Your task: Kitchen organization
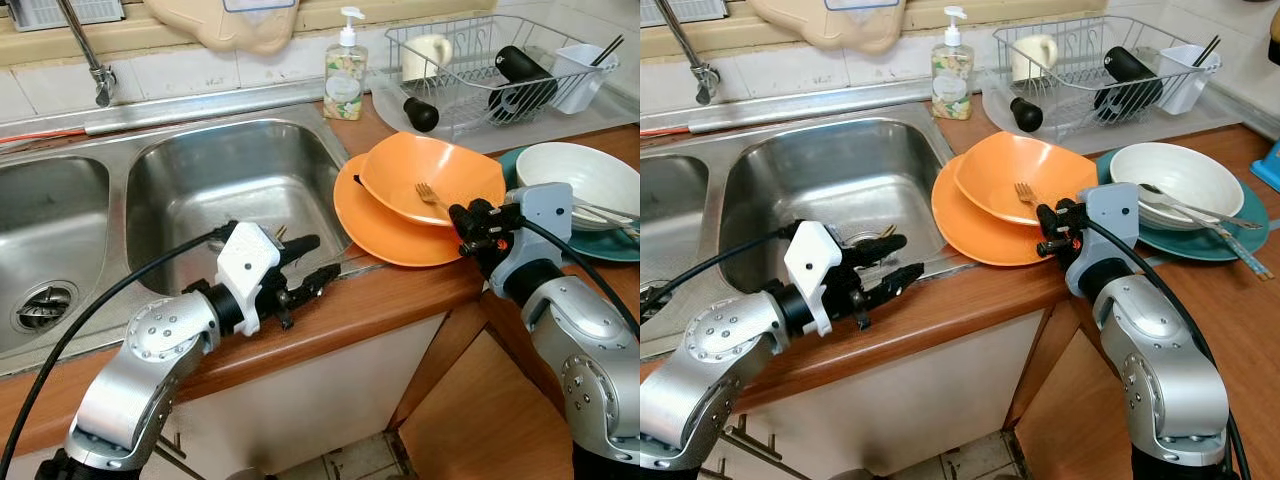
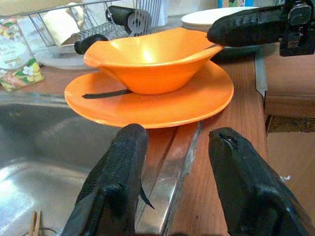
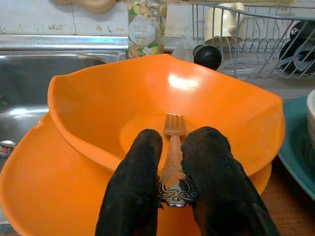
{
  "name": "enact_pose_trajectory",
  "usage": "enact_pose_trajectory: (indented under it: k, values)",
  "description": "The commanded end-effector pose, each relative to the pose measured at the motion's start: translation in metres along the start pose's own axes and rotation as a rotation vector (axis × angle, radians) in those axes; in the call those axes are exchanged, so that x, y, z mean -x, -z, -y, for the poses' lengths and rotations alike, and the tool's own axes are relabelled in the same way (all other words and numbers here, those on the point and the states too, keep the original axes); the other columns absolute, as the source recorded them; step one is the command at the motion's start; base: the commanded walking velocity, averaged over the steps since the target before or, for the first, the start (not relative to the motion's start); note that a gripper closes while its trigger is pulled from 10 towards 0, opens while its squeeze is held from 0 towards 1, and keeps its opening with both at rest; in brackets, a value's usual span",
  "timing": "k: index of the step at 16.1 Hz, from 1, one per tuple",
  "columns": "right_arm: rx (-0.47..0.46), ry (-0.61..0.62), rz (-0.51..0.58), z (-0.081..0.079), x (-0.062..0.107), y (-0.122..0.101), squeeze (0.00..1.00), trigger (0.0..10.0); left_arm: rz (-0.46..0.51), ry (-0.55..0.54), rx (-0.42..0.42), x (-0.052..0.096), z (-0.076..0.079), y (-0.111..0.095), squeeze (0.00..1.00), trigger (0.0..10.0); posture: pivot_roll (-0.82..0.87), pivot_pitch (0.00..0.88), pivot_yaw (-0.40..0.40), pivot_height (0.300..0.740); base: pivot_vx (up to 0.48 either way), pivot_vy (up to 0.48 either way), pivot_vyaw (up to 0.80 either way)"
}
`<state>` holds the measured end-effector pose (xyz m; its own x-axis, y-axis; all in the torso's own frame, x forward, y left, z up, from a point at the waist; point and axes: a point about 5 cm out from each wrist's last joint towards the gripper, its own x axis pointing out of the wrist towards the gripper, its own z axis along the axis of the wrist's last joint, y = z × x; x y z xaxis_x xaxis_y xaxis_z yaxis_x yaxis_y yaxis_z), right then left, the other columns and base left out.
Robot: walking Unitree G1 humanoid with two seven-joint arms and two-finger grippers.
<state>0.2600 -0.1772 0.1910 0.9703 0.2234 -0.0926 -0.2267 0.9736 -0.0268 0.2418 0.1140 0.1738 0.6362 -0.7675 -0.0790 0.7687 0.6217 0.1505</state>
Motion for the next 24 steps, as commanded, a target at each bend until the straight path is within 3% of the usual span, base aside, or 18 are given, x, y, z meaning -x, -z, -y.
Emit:
enact_pose_trajectory:
  k: [1, 7, 10, 16, 21, 22, 23, 24]
  values:
    - [0.0, -0.004, 0.016, 0.003, -0.002, -0.003, 0.0, 0.0, -0.002, 0.003, -0.017, 0.0, -0.002, -0.002, 0.0, 10.0, -0.15, 0.0, 0.034, 0.74, 0.0, 0.0, 0.0]
    - [0.003, -0.045, 0.096, 0.01, 0.004, -0.021, 0.0, 0.0, 0.026, 0.01, -0.055, -0.005, -0.006, -0.009, 0.0, 10.0, -0.16, 0.0, 0.057, 0.74, 0.0, 0.0, 0.0]
    - [-0.029, -0.126, 0.16, 0.01, 0.006, -0.034, 0.0, 0.0, 0.065, 0.008, -0.122, -0.013, -0.01, -0.019, 0.0, 10.0, -0.16, 0.0, 0.063, 0.74, 0.0, 0.0, 0.0]
    - [0.011, -0.332, 0.175, -0.019, 0.004, -0.051, 0.0, 0.0, 0.135, 0.048, -0.339, -0.039, -0.014, -0.037, 0.0, 10.0, -0.17, 0.0, 0.074, 0.74, 0.0, 0.0, 0.0]
    - [0.052, -0.446, 0.158, -0.042, 0.001, -0.056, 0.0, 0.0, 0.109, 0.066, -0.494, -0.052, -0.017, -0.036, 0.0, 10.0, -0.16, 0.0, 0.078, 0.74, 0.0, 0.0, 0.0]
    - [0.056, -0.463, 0.151, -0.045, 0.001, -0.057, 0.0, 0.0, 0.108, 0.057, -0.532, -0.056, -0.02, -0.037, 0.0, 6.2, -0.16, 0.0, 0.077, 0.74, 0.0, 0.0, 0.0]
    - [0.058, -0.477, 0.148, -0.047, 0.0, -0.057, 0.0, 0.0, 0.115, 0.044, -0.557, -0.058, -0.023, -0.038, 0.0, 3.5, -0.16, 0.0, 0.076, 0.74, 0.0, 0.0, 0.0]
    - [0.06, -0.487, 0.144, -0.049, 0.001, -0.057, 0.0, 0.0, 0.123, 0.033, -0.576, -0.059, -0.026, -0.04, 0.0, 2.6, -0.16, 0.0, 0.078, 0.74, 0.0, 0.0, 0.0]
